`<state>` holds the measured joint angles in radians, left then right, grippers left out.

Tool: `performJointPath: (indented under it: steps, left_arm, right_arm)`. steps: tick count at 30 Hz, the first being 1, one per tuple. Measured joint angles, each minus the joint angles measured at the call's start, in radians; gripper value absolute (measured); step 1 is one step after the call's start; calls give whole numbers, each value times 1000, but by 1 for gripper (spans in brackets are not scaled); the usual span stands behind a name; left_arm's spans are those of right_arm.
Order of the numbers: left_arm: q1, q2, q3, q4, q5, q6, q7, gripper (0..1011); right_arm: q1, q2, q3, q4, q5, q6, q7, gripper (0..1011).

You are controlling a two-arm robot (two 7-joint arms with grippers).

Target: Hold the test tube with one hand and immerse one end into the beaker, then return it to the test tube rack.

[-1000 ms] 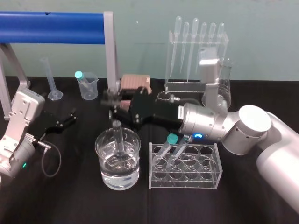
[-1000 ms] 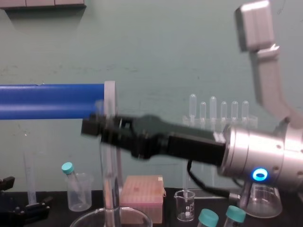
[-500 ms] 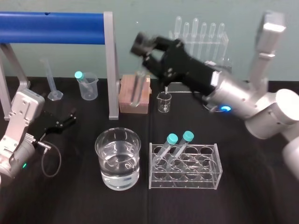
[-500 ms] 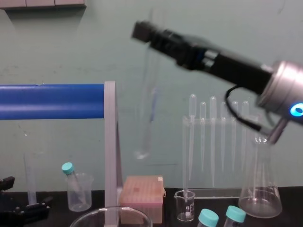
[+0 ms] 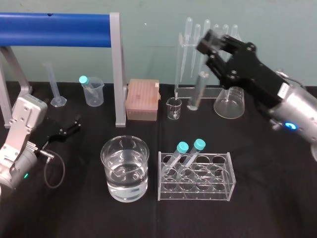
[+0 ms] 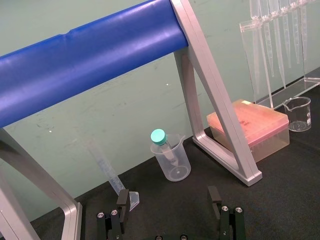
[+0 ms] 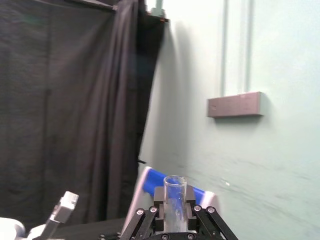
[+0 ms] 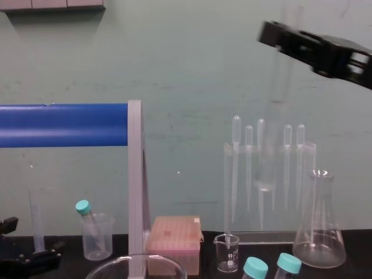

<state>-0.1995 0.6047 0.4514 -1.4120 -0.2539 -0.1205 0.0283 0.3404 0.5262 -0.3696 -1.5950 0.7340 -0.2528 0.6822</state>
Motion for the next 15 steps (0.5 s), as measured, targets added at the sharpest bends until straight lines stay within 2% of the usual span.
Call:
performJointPath:
  steps: [9, 15]
  left_arm:
    - [0, 0, 0, 0, 0, 0, 0, 1000]
    - [0, 0, 0, 0, 0, 0, 0, 1000]
  right_arm:
    - [-146, 63, 98, -108, -13, 39, -109, 242]
    - [-209, 82, 136, -132, -20, 70, -149, 242]
